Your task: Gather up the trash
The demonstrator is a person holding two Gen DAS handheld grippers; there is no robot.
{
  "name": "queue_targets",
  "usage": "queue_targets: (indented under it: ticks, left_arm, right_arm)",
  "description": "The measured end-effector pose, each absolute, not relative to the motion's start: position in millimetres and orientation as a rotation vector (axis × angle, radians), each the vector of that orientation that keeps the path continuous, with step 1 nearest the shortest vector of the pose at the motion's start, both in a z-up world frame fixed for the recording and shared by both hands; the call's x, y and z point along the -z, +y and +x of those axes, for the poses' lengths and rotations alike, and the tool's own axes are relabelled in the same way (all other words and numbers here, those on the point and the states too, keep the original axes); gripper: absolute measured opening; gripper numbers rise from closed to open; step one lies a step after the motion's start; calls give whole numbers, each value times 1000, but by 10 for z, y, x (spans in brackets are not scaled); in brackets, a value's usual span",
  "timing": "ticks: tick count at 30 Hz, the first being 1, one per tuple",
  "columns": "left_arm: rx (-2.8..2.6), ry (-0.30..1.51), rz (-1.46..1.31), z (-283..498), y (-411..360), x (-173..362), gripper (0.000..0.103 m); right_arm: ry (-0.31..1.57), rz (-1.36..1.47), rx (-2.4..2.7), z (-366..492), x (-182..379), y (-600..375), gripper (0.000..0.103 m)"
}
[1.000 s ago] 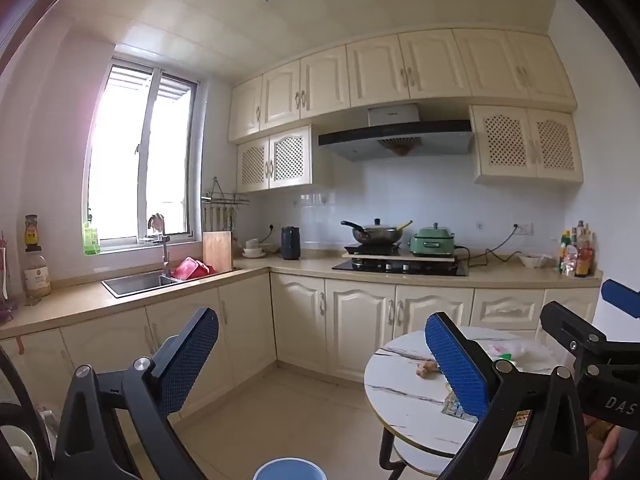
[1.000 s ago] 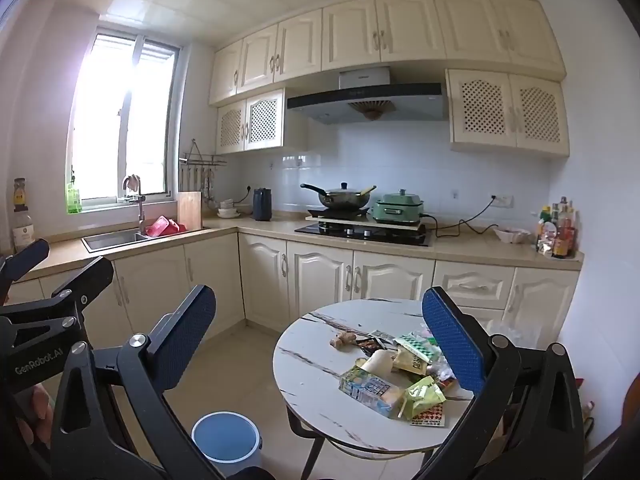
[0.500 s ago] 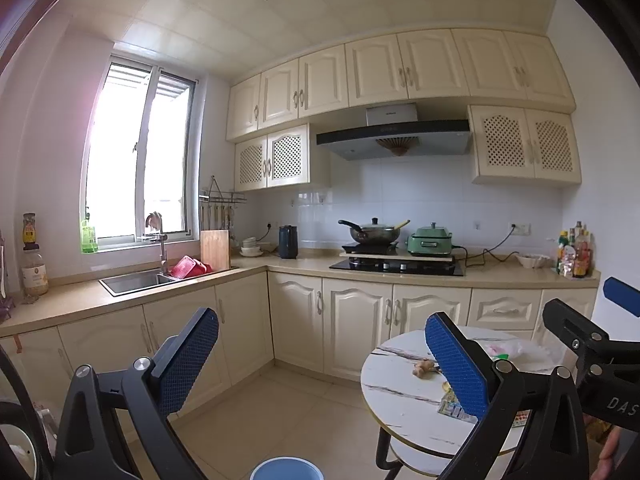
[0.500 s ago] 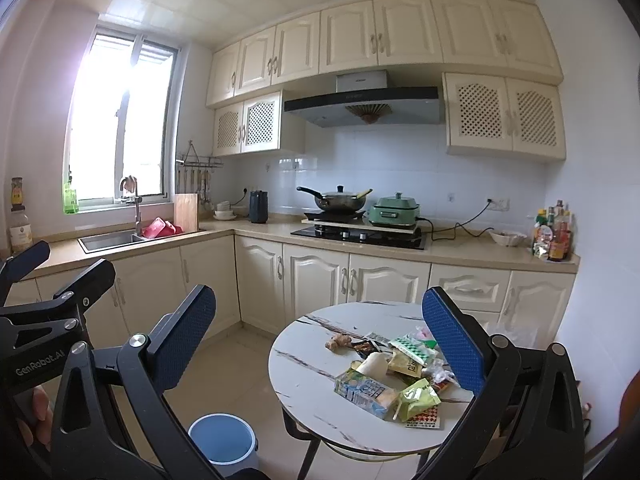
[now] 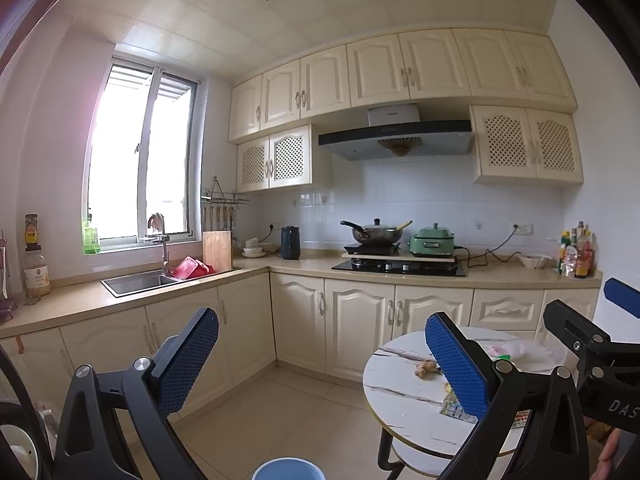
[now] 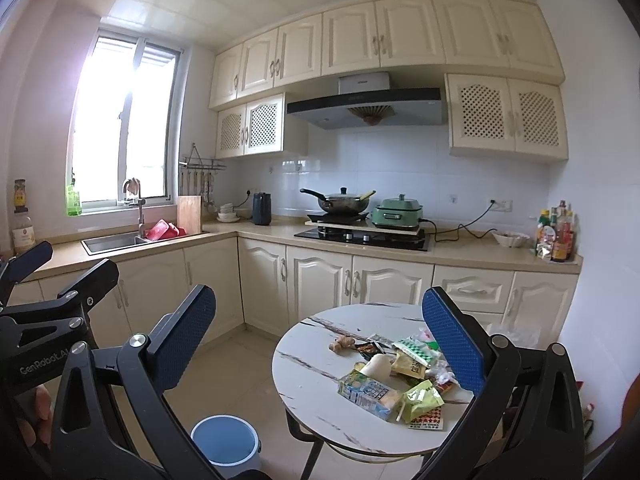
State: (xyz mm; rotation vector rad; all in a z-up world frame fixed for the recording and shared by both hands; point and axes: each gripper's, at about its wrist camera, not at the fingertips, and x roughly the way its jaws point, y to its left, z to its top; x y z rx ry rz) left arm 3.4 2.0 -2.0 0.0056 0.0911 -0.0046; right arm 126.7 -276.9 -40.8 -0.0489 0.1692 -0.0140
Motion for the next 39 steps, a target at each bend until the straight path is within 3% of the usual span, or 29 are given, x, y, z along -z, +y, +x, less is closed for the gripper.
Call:
queue_targets:
  ticks: [39]
  left_arm:
    - [-8,75,7,-20,-28,5,102]
  right_arm:
    - [166,-54,-1,1255,427,-2764,103]
